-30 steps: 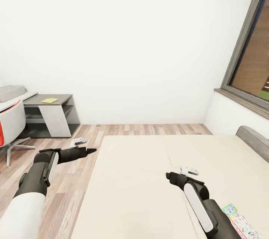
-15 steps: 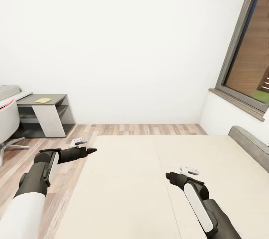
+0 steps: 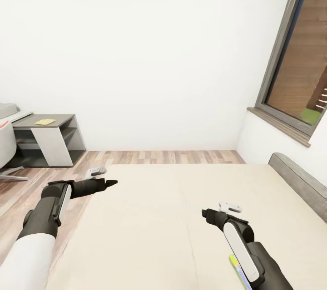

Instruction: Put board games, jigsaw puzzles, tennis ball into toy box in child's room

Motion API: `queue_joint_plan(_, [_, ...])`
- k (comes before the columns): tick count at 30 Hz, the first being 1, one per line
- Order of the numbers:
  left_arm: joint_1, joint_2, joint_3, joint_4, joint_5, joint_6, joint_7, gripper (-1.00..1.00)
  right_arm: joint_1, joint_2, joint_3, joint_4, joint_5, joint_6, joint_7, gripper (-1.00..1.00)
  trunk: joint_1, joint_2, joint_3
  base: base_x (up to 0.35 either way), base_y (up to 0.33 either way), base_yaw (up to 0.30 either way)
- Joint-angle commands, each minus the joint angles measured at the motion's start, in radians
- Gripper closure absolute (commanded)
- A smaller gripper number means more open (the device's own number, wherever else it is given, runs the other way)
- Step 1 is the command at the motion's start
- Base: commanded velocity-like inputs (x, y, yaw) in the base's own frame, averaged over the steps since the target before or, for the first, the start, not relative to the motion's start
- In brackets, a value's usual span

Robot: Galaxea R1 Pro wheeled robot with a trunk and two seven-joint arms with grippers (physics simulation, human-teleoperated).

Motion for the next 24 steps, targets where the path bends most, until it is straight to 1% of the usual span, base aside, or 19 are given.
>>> queue_joint_plan(1, [-0.001, -0.001, 0.003, -0.001, -0.01, 0.004, -0.01, -1.0, -0.001, -0.001, 0.003, -0.001, -0.01, 0.001, -0.01, -1.0, 0.001, -0.002, -0.002, 0.0, -0.294, 0.0])
queue_joint_plan(21, [-0.001, -0.001, 0.002, -0.001, -0.01, 0.004, -0.01, -1.0, -0.001, -0.001, 0.003, -0.001, -0.009, 0.001, -0.01, -1.0, 0.001, -0.002, -0.002, 0.0, -0.293, 0.0])
queue_joint_plan(24, [-0.001, -0.001, 0.002, -0.001, -0.01, 0.004, -0.01, -1.0, -0.001, -0.001, 0.003, -0.001, -0.009, 0.001, -0.01, -1.0, 0.001, -0.002, -0.002, 0.0, -0.225, 0.0])
